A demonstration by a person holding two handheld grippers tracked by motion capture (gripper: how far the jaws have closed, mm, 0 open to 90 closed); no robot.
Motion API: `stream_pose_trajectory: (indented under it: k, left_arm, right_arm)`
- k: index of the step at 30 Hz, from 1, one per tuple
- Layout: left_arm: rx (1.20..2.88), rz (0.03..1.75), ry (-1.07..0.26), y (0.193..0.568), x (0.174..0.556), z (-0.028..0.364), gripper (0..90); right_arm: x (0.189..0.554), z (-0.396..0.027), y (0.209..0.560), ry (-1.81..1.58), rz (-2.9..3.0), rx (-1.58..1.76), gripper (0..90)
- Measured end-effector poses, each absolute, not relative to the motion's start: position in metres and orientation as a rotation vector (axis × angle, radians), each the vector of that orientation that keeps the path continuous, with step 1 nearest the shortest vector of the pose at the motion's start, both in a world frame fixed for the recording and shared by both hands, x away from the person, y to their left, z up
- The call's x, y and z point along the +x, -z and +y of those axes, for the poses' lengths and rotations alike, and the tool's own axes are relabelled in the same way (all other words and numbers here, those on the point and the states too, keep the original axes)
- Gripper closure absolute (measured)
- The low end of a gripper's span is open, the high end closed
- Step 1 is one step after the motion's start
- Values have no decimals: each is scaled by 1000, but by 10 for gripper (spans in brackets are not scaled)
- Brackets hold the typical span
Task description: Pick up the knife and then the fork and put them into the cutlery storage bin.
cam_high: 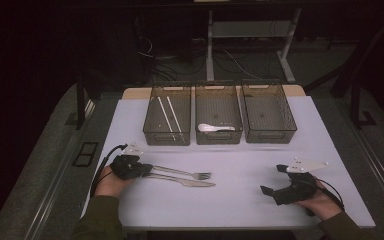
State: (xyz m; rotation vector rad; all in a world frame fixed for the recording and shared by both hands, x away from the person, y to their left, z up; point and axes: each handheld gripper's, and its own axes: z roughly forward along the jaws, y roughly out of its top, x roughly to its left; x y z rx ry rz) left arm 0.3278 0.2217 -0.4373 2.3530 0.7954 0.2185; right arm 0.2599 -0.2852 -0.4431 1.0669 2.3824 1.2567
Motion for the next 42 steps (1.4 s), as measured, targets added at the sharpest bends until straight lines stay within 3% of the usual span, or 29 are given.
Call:
stream_pose_trajectory:
  k: [26, 37, 42]
  left_arm:
    - [2374, 730, -130, 435, 285, 218, 885]
    - [2324, 755, -132, 415, 284, 199, 670]
    - [2337, 717, -100, 409, 285, 182, 649]
  right_arm:
    - [260, -285, 443, -1253, 2384, 1062, 15]
    - [260, -285, 444, -1252, 2387, 1062, 15]
    - [260, -285, 443, -1252, 2385, 1062, 15]
